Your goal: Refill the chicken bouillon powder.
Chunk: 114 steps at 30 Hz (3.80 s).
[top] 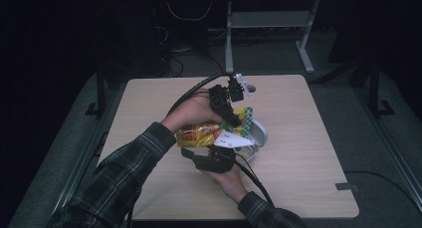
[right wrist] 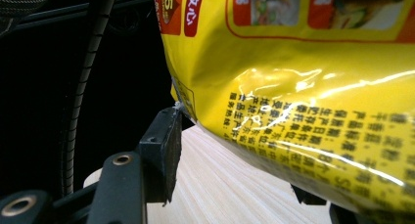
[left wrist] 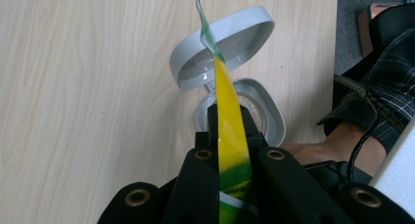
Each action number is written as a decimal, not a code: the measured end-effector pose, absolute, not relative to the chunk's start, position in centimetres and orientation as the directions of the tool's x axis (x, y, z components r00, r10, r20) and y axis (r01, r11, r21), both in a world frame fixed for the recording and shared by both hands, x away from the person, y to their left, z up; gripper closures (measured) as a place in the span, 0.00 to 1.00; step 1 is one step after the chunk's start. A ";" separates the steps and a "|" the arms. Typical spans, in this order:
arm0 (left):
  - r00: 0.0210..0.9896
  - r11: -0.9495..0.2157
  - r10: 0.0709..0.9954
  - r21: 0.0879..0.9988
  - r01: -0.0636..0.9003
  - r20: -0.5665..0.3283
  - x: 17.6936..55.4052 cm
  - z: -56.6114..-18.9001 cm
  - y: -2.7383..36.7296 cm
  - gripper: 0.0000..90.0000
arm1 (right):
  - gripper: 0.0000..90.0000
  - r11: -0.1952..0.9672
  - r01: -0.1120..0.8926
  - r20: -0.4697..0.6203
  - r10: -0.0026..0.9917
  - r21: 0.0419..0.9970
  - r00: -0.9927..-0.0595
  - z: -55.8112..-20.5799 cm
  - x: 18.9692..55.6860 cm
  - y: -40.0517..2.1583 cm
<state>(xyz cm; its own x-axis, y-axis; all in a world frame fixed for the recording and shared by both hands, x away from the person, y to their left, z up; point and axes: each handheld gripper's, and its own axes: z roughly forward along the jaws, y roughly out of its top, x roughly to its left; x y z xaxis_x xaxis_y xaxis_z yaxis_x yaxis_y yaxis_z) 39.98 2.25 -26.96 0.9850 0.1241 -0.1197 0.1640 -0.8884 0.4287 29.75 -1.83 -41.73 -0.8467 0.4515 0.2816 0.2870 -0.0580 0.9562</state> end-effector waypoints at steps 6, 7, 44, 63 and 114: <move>0.985 -0.888 0.126 0.430 0.165 -0.119 40.0 -27.0 2.3 1.00 | 0.49 -0.058 0.287 0.281 0.451 0.956 -0.847 -41.7 29.8 -1.8; 0.985 -0.888 0.126 0.430 0.166 -0.120 40.0 -27.0 2.3 1.00 | 0.49 -0.057 0.287 0.281 0.451 0.956 -0.847 -41.7 29.8 -1.8; 0.984 -0.882 0.148 0.437 0.177 -0.101 40.5 -26.3 2.6 1.00 | 0.49 -0.071 0.284 0.287 0.427 0.956 -0.858 -41.1 30.5 -1.8; 0.983 -0.880 0.153 0.438 0.182 -0.102 40.6 -26.2 2.6 1.00 | 0.49 -0.068 0.285 0.286 0.425 0.956 -0.859 -41.1 30.7 -1.8; 0.984 -0.898 0.152 0.403 0.175 -0.088 40.5 -26.0 1.5 1.00 | 0.49 -0.110 0.293 0.312 0.415 0.950 -0.855 -40.9 30.7 -2.1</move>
